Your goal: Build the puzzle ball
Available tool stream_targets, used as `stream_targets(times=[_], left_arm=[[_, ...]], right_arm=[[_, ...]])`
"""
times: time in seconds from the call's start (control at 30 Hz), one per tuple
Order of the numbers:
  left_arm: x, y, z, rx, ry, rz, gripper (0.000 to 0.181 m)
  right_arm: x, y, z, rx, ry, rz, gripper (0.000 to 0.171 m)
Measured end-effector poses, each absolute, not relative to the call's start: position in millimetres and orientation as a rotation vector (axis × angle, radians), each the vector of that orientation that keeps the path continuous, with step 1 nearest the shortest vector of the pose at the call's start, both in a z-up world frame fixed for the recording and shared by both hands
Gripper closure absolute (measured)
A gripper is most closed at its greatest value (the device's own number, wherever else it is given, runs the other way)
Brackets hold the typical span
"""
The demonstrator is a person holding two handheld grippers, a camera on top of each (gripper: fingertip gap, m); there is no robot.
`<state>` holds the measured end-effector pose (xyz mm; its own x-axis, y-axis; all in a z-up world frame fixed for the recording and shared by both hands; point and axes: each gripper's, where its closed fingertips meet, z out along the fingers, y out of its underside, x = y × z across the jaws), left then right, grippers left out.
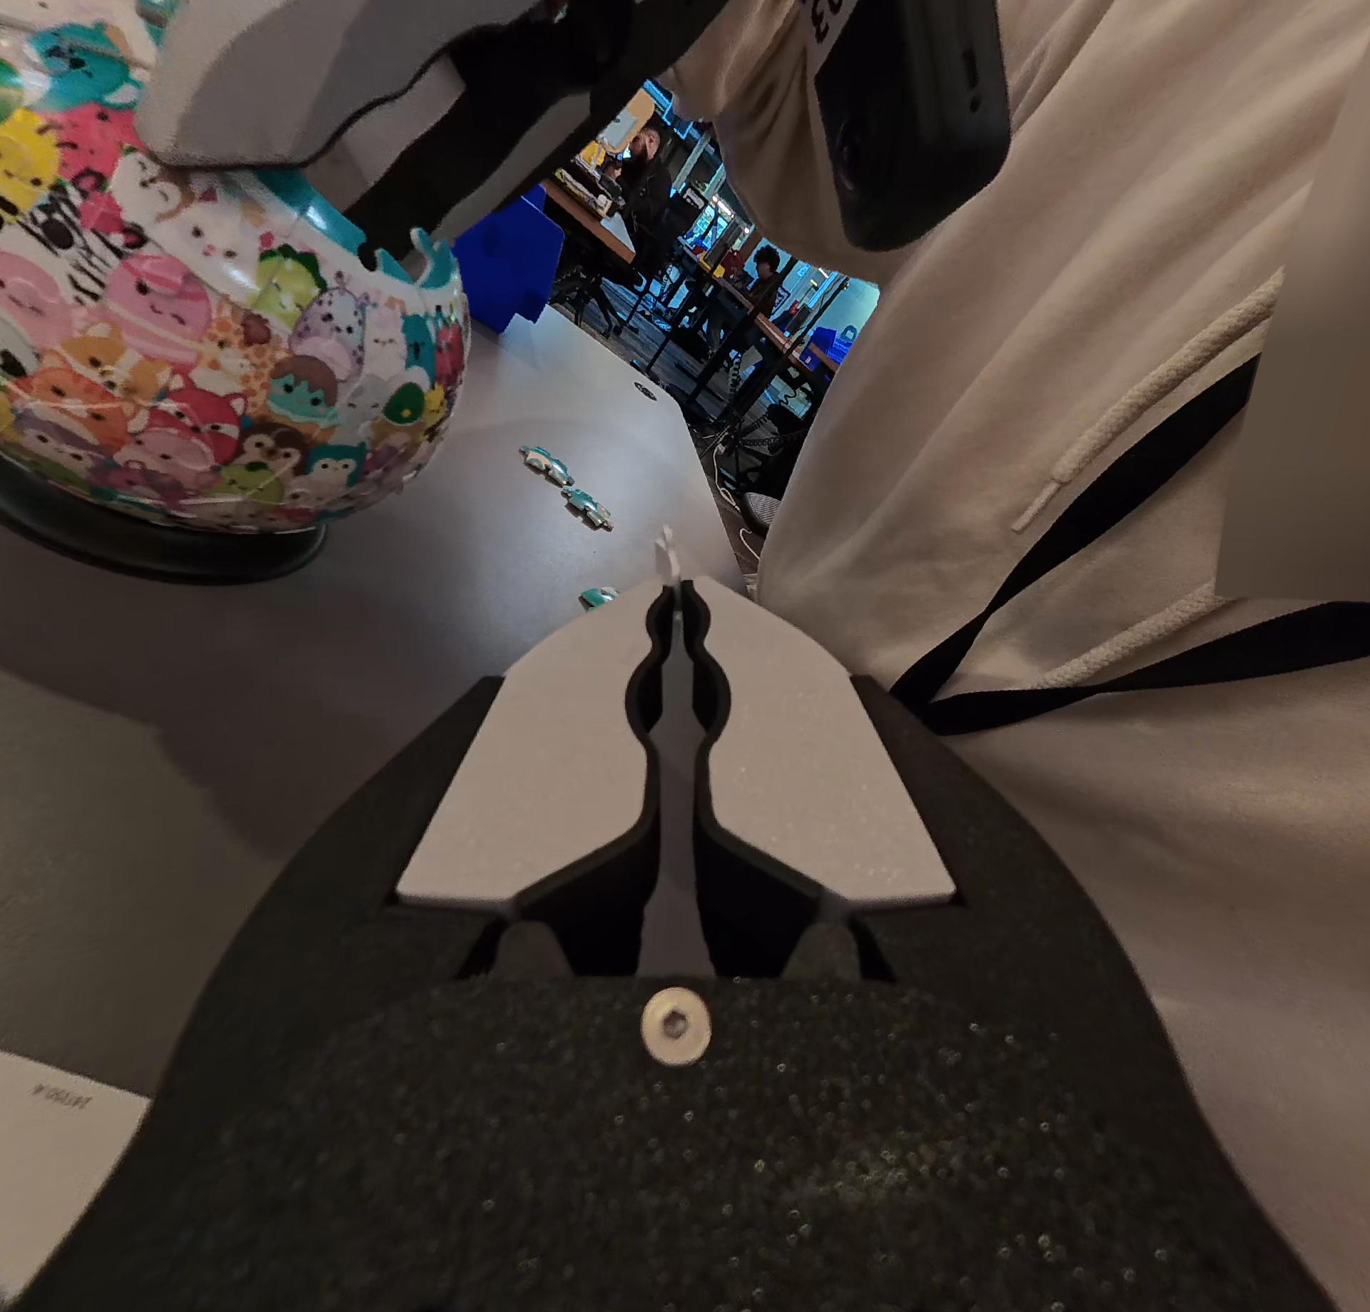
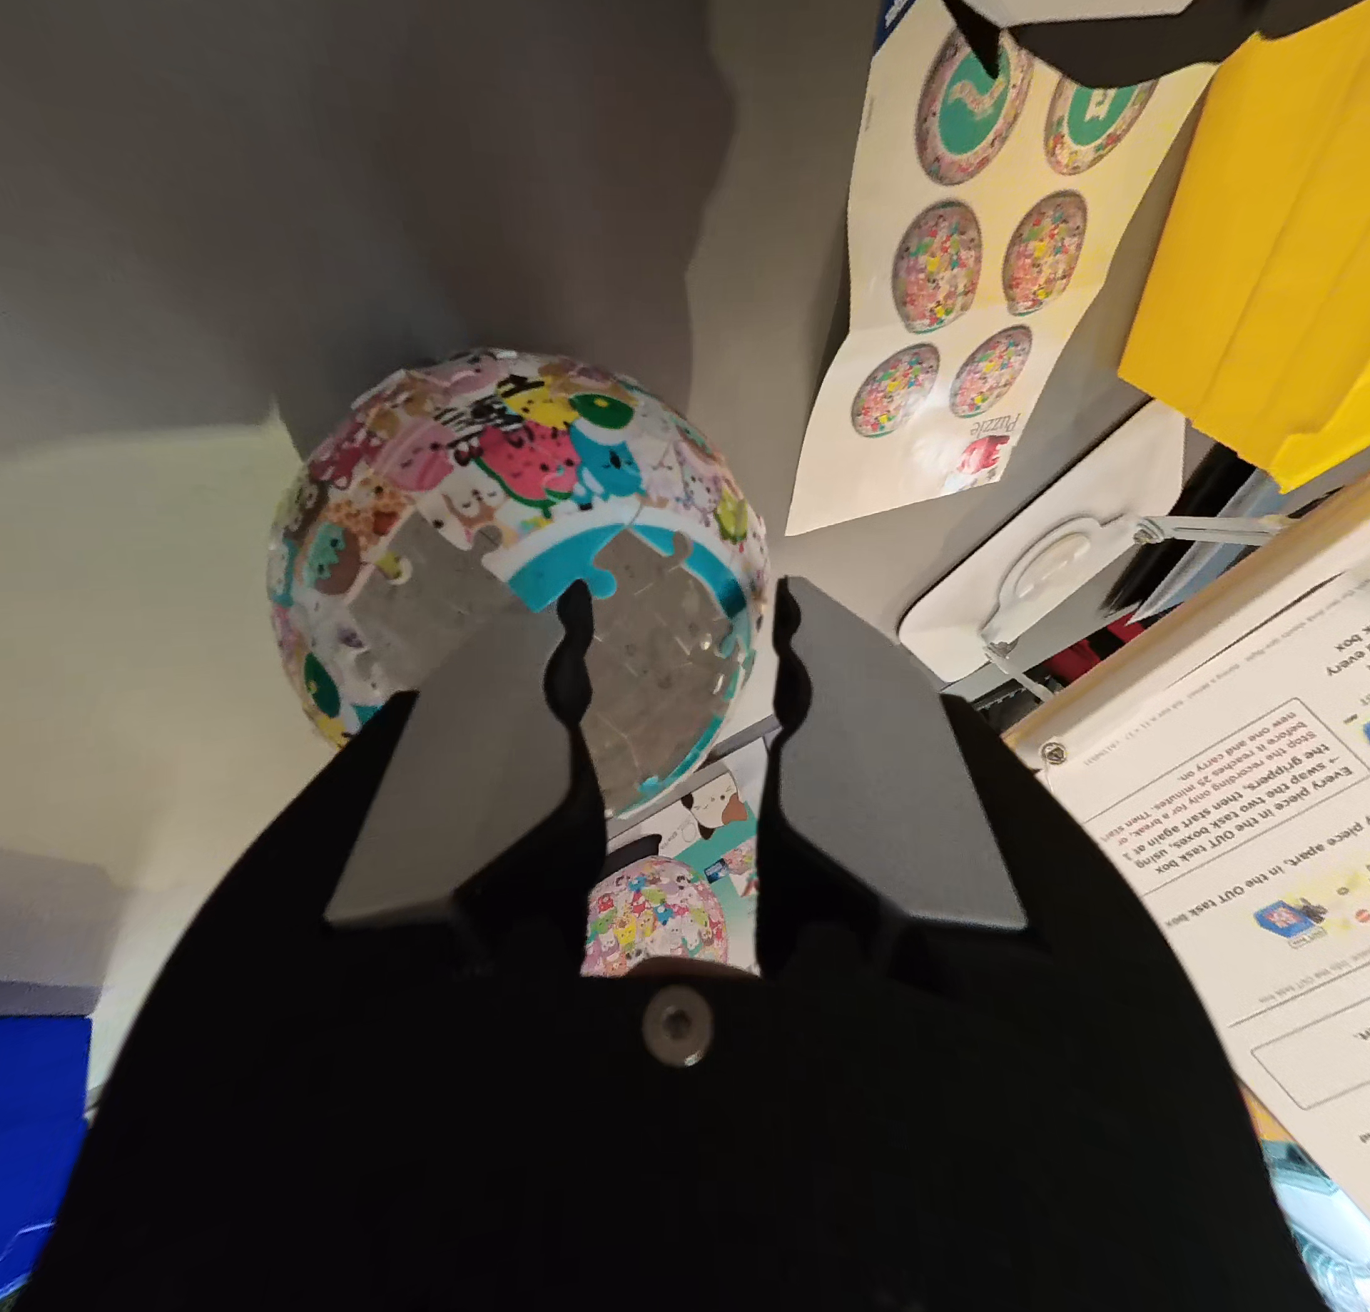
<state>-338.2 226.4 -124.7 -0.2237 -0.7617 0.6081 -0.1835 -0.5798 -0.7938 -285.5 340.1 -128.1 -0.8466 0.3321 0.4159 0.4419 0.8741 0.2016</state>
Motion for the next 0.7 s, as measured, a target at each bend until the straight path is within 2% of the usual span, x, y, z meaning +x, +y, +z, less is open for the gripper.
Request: stream_targets(times=[0.07,0.23,0.3,0.4,0.5,0.57,0.7], left_arm=[[-338.3,227.0,-124.7,-1.62,1.117,-1.857,0.18],[-338.5,227.7,-125.1,-1.623,1.117,-1.852,0.18],[-338.6,228.0,-125.1,-1.623,1.114,-1.854,0.18],[-338.6,227.6,-125.1,-1.623,1.116,-1.856,0.18],[-338.6,227.6,-124.9,-1.622,1.114,-1.857,0.18],[-338.7,227.7,-124.8,-1.622,1.114,-1.856,0.18],[-338.9,228.1,-124.6,-1.622,1.113,-1.855,0.18]], right_arm=[[-287.0,340.2,-127.6,-0.569,-2.67,-0.414,0.12],[-283.8,341.6,-130.1,-0.536,-2.696,-0.436,0.124],[-286.6,342.8,-129.4,-0.532,-2.678,-0.446,0.116],[-283.7,343.1,-131.9,-0.531,-2.692,-0.449,0.125],[-287.0,344.8,-130.5,-0.509,-2.67,-0.465,0.117],[-283.8,343.2,-133.0,-0.519,-2.693,-0.455,0.124],[-284.9,346.5,-131.4,-0.491,-2.69,-0.488,0.119]])
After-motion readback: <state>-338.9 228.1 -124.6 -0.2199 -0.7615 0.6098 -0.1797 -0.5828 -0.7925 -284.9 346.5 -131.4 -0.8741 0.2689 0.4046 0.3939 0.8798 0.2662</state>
